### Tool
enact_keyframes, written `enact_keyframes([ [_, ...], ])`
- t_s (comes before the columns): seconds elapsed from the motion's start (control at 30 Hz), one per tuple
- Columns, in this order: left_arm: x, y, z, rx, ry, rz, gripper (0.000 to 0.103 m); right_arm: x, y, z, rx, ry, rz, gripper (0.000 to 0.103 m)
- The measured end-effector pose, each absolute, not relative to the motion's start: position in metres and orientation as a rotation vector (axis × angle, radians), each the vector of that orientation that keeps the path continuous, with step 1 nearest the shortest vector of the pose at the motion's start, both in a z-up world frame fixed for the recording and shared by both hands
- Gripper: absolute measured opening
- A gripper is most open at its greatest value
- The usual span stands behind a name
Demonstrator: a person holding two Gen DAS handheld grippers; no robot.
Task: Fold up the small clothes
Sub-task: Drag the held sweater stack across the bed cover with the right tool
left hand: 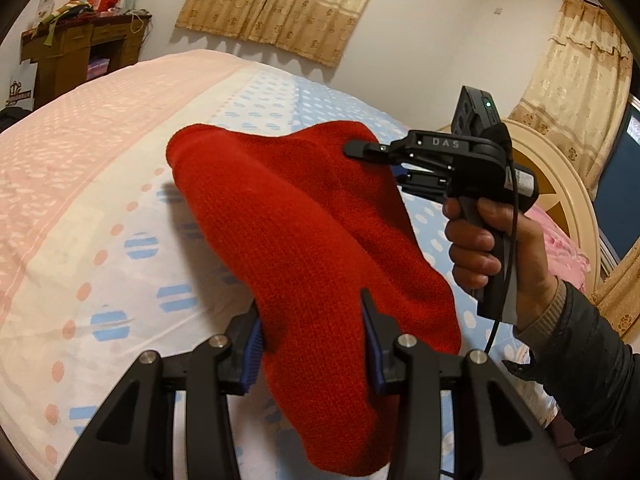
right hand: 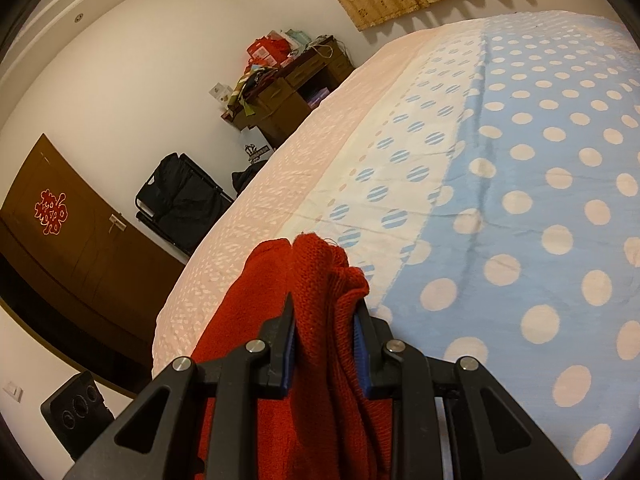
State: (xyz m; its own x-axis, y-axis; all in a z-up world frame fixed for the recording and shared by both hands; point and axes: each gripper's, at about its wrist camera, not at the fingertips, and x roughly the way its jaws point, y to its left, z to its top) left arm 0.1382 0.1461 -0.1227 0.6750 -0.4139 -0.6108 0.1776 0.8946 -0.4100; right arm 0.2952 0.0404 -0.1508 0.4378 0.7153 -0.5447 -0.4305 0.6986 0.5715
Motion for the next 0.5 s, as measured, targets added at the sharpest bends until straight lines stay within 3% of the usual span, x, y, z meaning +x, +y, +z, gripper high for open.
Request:
enact_keyframes([
  [0.5, 0.13, 0.173, -0.137, -0.38, 0.783, -0.269, 0.043, 0.308, 0.092, -0.162, 0.321, 0.908, 0.76, 0.024],
])
